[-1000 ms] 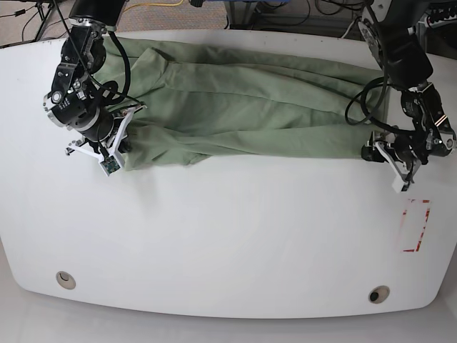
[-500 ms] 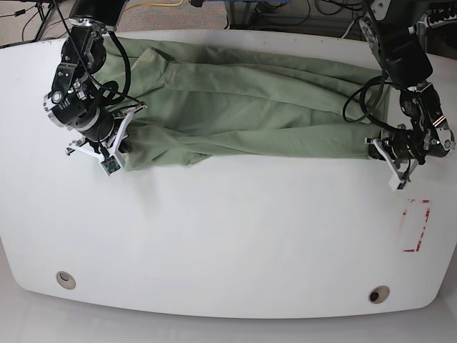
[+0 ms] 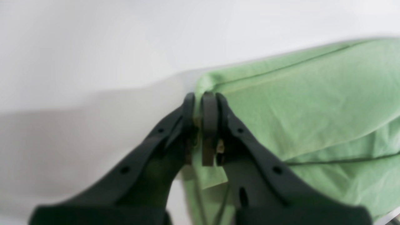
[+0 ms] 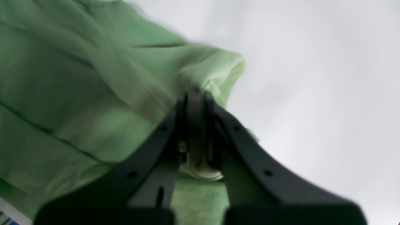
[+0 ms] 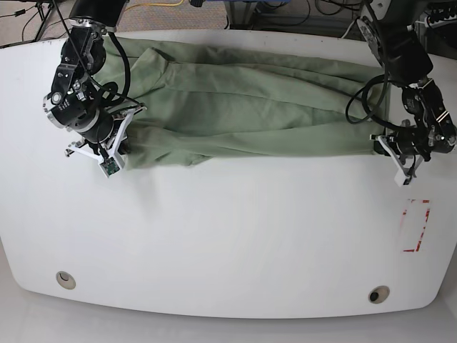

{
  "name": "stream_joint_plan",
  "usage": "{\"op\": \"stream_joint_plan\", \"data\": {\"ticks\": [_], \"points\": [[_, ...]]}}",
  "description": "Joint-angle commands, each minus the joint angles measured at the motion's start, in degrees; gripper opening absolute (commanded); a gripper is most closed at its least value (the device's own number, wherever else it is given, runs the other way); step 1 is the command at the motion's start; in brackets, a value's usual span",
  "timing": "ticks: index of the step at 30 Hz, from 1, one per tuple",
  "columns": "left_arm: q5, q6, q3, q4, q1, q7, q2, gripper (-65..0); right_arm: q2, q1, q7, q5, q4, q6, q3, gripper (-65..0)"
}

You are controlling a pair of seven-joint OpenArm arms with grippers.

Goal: Layout the t-shirt on the table in an organized manner, then fold the t-shirt properly
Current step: 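Hold the folded edge with both grippers and pull it toward the robot base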

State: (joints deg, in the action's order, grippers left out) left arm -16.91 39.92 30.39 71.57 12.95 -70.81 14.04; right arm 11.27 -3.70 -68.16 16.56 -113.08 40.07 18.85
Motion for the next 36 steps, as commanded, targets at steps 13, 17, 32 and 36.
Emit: {"op": "stream_joint_plan", "data": {"ticks": [13,17,32,36], "points": [[-0.7,0.1,0.2,10.4,-1.3,-5.7,0.9,-63.2,0.5,0.6,1.0,0.8,-3.1,-0.1,0.3,-64.7],[-0.7,0.1,0.2,12.7,-2.9,-6.2,0.9,-63.1,0.7,0.4,0.8,4.9,-3.2,-0.1,1.9,-64.7],[-0.8,0.1,0.2,14.0,-6.9,-6.2,0.9,-62.9,1.0,-4.2,-7.5,21.6,-3.1,-0.1,15.8,-64.4],[-0.8,0.1,0.1,14.0,-8.0,-6.2,1.0,-62.9,1.1,-6.9,-7.5,24.4,-3.1,-0.1,16.0,-64.4]]}}
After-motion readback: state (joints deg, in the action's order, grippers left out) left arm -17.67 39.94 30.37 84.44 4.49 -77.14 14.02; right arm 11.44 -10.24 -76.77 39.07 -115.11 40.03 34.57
